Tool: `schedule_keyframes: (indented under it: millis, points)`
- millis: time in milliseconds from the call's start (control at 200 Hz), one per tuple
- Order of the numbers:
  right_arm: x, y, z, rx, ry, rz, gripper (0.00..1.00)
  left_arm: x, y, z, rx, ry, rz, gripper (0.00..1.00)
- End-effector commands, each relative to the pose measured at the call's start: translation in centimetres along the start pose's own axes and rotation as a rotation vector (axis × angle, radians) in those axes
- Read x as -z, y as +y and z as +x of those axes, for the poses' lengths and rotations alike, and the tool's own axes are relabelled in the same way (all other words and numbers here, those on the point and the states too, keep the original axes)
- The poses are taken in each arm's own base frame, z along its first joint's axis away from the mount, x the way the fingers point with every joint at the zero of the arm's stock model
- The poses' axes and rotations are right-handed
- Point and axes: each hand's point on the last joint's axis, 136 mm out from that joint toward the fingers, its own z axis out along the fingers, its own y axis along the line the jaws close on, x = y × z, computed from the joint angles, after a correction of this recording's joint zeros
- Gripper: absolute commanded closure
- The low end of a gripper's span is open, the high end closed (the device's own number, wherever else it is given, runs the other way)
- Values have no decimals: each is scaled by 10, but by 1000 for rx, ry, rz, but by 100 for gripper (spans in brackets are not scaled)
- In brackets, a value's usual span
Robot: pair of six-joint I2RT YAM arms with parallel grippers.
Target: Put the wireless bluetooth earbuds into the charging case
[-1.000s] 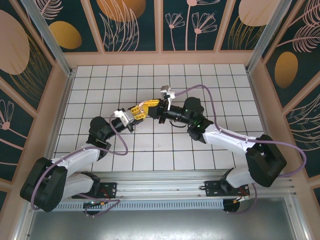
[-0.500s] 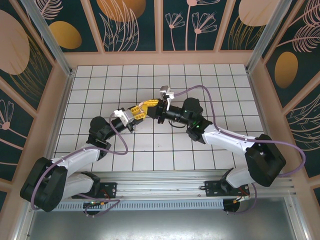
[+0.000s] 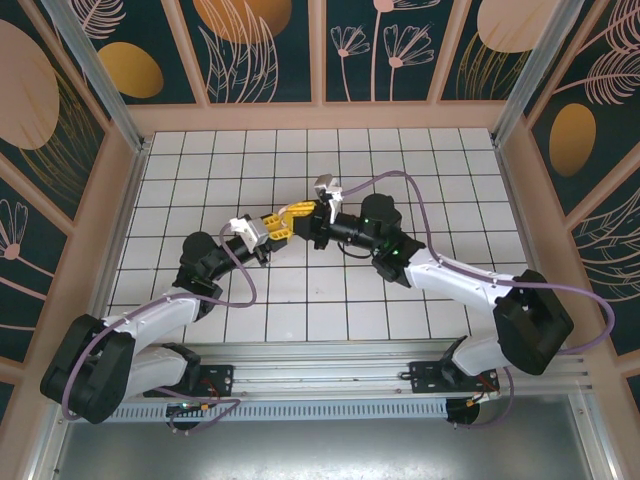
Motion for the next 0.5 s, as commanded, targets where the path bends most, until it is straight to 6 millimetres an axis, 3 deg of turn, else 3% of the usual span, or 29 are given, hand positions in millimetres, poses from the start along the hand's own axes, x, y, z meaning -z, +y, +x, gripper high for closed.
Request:
schedule_keyframes:
  millis: [0,495]
  points:
    - [6,-24,41,-16,159,115,84,4,-4,-62,-122,-190,25,81]
    - [12,-42,45,38,266,218,83,5,-6,-64,-126,-190,32,81]
